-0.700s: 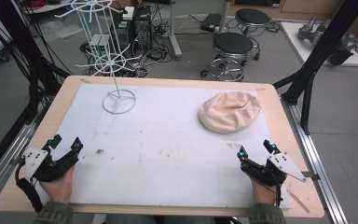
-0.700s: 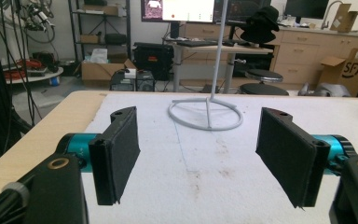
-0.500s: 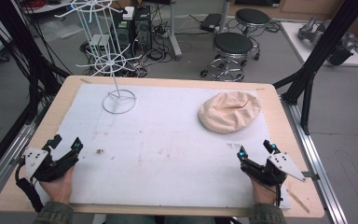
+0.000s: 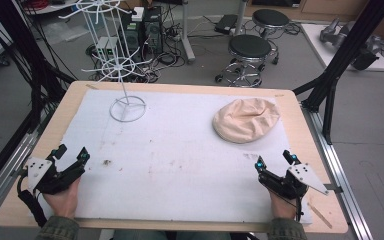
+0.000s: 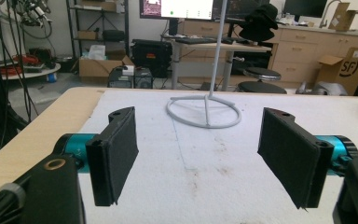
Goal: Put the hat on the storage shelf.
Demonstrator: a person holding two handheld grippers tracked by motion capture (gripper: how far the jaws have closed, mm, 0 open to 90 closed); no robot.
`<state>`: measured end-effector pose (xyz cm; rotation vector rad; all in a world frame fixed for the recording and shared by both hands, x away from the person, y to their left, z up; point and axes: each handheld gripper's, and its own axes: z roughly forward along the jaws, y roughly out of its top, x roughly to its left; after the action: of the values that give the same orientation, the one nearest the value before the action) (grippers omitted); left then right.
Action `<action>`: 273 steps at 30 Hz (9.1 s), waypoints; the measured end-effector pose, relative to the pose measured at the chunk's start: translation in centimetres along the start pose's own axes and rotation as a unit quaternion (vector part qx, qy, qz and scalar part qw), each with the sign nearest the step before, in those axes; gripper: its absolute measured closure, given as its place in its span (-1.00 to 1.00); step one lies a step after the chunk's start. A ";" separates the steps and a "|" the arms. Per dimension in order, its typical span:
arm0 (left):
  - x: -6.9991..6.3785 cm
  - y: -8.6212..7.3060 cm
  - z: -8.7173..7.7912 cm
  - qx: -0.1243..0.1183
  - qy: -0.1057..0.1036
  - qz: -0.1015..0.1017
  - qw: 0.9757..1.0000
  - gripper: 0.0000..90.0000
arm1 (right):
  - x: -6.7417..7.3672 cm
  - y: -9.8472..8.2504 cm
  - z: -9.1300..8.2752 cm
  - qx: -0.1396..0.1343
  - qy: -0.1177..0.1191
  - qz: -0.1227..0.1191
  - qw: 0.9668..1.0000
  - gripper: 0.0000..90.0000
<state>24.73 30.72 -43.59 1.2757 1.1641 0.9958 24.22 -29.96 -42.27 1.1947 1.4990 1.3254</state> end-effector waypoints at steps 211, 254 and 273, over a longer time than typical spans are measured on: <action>-0.6 -0.7 1.2 0.021 -0.031 -0.038 0.999 -0.42 | -0.1 5.8 16.2 0.315 0.252 -0.198 0.893 0.73; -0.5 -0.7 1.6 0.024 -0.038 -0.054 0.997 -0.41 | 6.8 13.7 11.5 0.050 0.366 -0.120 0.921 0.67; -0.5 -0.8 1.7 0.022 -0.041 -0.061 0.997 -0.41 | 11.9 19.1 10.7 -0.031 0.385 -0.165 0.908 0.67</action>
<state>26.32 29.92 -44.42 1.2522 1.1906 0.8243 34.29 -15.60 -24.57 0.3204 2.0609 1.6749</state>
